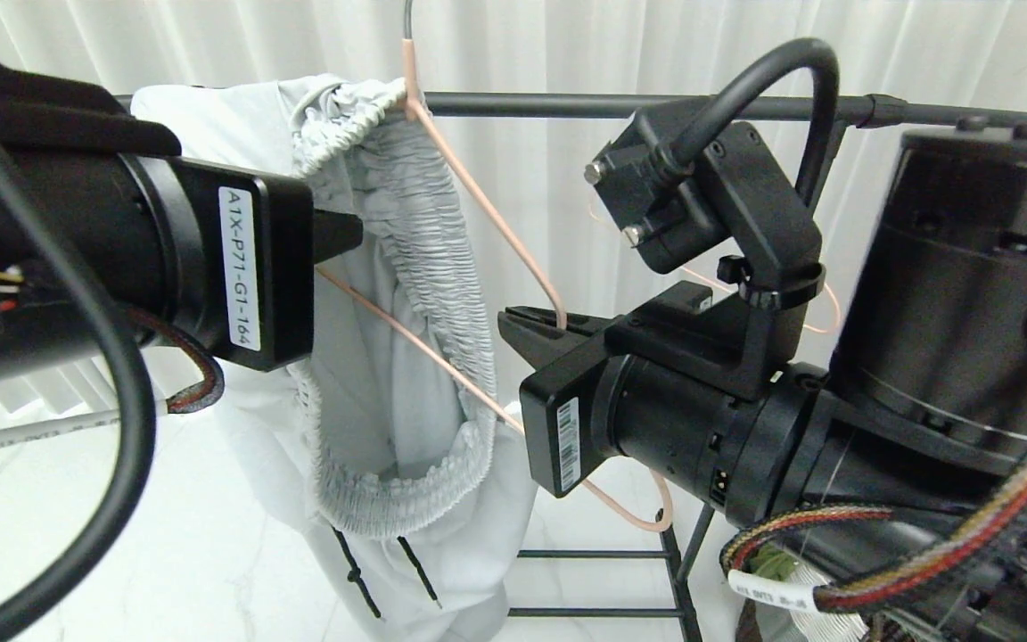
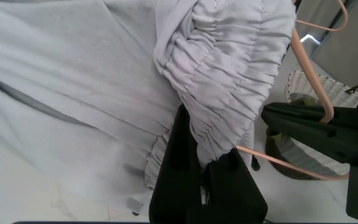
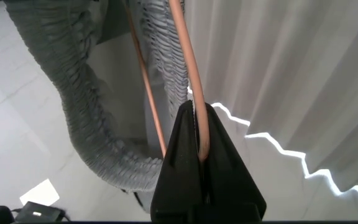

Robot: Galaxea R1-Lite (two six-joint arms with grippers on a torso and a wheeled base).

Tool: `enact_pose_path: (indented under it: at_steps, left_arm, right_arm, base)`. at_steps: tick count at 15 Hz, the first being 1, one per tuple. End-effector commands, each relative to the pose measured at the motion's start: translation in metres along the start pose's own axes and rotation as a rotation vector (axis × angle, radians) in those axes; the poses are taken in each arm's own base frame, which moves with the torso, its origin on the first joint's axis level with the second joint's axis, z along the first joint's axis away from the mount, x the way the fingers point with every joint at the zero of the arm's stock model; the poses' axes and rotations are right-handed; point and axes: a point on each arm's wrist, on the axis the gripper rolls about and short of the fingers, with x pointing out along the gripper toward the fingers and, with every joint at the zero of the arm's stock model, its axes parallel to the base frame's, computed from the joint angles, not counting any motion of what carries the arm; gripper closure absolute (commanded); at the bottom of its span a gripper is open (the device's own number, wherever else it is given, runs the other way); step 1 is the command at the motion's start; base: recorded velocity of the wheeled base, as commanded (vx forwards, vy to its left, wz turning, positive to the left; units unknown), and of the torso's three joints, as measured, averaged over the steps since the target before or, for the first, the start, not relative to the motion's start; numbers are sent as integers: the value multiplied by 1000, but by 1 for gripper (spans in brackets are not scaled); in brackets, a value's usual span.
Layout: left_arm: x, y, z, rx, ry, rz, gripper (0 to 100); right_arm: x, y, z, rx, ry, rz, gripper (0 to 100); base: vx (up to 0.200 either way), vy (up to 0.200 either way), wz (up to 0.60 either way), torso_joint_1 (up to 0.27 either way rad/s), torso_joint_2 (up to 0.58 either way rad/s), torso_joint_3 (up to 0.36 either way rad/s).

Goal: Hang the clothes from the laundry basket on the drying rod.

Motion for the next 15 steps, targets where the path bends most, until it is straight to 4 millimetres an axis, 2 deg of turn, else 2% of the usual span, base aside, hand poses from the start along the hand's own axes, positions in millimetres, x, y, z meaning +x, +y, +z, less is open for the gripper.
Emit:
enact_pose_path:
  at_steps: [1, 2, 3, 9, 15]
  left_arm:
    - [0, 0, 0, 1, 2, 0, 100]
    - [0, 0, 0, 1, 2, 0, 100]
    - [0, 0, 0, 1, 2, 0, 0]
    - [-2, 1, -2, 0, 1, 0, 0]
    - [-17, 15, -15, 5, 2, 1, 0]
  right_arm:
    - [-1, 0, 3, 0, -13, 0, 100]
    - [-1, 0, 3, -3, -16, 0, 100]
    - [-1, 0, 3, -3, -18, 0, 100]
    - [-1, -2, 5, -21, -30, -8, 100]
    - [1, -10, 12, -41, -106, -36, 100]
  base:
    - [0, 0, 0, 0, 0, 0]
    - [0, 0, 0, 0, 0, 0]
    - [0, 0, 0, 0, 0, 0]
    - [0, 0, 0, 0, 0, 0]
    - [0, 0, 0, 0, 0, 0]
